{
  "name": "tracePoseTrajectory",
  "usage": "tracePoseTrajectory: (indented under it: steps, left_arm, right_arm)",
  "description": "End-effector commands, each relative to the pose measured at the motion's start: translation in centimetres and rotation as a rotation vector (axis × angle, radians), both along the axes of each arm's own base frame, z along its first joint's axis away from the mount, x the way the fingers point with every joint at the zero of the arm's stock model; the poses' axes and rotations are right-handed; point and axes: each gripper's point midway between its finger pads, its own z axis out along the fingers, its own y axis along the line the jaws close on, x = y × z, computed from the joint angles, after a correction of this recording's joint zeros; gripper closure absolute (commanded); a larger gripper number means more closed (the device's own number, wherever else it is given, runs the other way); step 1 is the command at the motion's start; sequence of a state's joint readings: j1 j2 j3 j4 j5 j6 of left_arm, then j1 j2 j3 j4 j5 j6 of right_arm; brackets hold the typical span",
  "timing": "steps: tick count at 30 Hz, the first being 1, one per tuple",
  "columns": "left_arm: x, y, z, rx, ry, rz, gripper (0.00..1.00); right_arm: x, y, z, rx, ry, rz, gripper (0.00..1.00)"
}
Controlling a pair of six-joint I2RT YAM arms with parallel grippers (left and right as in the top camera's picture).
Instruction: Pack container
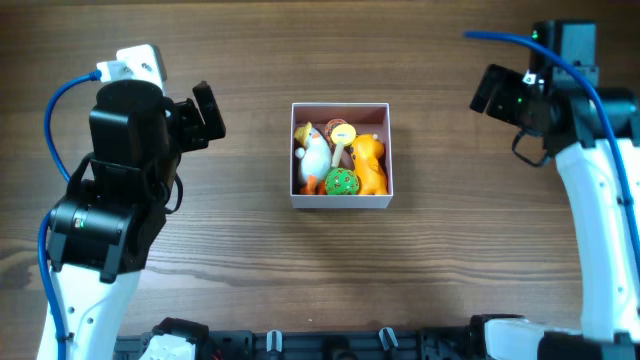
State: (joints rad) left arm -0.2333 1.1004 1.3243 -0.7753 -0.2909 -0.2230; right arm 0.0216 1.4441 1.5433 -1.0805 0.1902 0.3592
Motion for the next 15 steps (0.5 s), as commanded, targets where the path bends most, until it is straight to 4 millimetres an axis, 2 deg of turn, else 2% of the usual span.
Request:
tracePoseTrajectory:
  steps: [1,6,12,15]
  left_arm:
    - [0.1,0.3,-0.1,0.008,0.003,0.01,0.0]
    - [0.1,0.3,-0.1,0.008,0.003,0.01,0.0]
    - [0.1,0.3,-0.1,0.008,0.003,0.01,0.0]
    - [0.1,0.3,-0.1,0.008,0.003,0.01,0.0]
  right_arm:
    - [-2.3,0.1,4.8,0.015,-0.15,0.0,0.0]
    - [-6.5,0.0,10.4,0.018,-0.338,0.001,0.0]
    - [-11.7,-0.4,15.4,0.01,-0.539,-0.012,0.0]
    - [-15.1,-0.3,18.9,0.023,-0.731,-0.002,0.0]
